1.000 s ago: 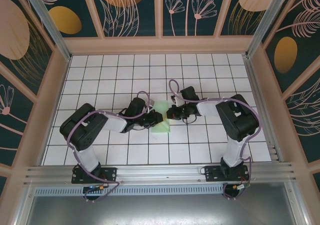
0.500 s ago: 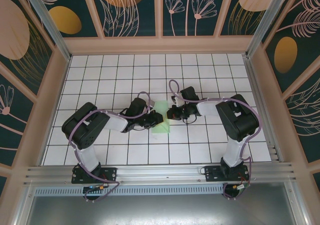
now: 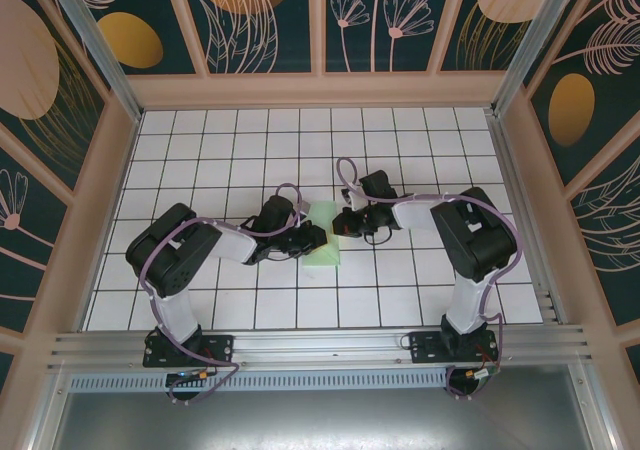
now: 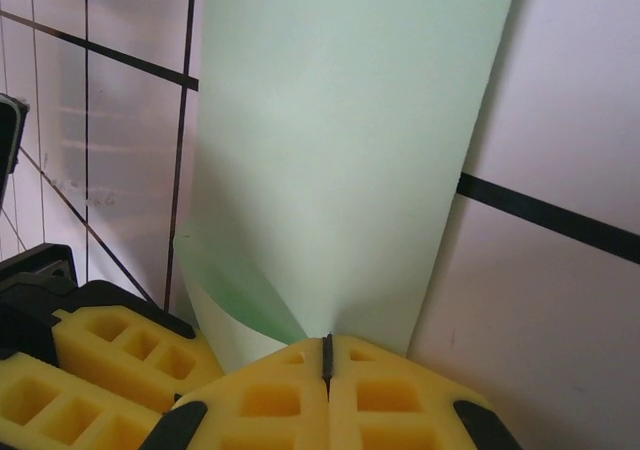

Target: Fold a paper plane with a square sheet of paper (pick it up from the middle)

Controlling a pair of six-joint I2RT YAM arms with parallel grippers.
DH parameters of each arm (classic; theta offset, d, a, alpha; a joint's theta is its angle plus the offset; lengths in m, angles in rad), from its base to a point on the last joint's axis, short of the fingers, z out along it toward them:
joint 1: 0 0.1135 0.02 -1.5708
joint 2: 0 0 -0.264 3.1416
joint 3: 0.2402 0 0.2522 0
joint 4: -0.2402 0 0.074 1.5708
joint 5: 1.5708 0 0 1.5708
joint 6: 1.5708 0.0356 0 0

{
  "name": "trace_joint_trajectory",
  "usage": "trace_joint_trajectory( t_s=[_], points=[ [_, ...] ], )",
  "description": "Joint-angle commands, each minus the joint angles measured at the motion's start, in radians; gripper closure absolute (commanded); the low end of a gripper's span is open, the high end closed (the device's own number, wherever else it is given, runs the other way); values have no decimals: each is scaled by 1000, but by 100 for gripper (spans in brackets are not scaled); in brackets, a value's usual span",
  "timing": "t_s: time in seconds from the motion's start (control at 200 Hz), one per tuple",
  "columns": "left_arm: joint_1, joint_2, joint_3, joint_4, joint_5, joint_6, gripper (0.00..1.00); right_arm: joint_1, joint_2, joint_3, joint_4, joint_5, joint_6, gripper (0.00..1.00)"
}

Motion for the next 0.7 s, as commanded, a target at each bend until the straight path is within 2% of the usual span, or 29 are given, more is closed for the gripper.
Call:
trace_joint_trajectory(
  t_s=[0.0, 0.696],
  points=[
    [-9, 15, 20, -8, 8, 15, 84, 3, 20, 29, -13, 1, -27, 100],
    [-9, 30, 28, -3, 14, 14, 83, 0, 9, 25, -16, 25, -28, 100]
  ],
)
